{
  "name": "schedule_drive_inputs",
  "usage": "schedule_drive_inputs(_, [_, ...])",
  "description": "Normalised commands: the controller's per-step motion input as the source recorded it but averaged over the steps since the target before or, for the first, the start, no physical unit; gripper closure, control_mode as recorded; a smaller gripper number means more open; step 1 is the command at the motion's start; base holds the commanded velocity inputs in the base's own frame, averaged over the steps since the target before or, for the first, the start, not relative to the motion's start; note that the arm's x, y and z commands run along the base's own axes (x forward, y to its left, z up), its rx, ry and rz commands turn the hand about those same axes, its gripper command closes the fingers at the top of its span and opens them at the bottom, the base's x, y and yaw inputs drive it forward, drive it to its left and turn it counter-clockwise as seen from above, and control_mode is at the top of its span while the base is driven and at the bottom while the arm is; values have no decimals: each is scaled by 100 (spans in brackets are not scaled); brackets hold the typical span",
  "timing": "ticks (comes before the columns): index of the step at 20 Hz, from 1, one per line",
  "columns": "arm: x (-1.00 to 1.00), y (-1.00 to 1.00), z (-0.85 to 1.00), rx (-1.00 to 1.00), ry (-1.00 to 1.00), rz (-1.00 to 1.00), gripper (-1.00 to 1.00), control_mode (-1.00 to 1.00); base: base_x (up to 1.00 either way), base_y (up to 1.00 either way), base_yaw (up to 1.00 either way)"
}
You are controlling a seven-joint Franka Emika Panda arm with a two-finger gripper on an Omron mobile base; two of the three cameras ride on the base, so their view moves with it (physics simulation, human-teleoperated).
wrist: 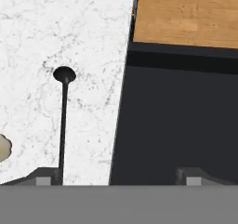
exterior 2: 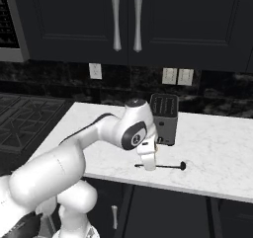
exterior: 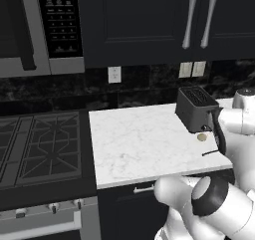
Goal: Pick the ladle from the drawer and place it on the counter.
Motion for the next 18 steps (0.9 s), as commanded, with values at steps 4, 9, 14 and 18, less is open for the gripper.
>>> schedule_drive_inputs(4, [-100,14,100,3,0,0,-100,-100,0,0,0])
schedule_drive_inputs(9, [-84,67,100,0,-3,5,-100,-100,0,0,0])
schedule_drive_inputs(14, [-55,69,100,-1,-24,1,-100,-100,0,0,0])
schedule_drive_inputs(18, [-35,72,100,-10,-42,0,-100,-100,0,0,0])
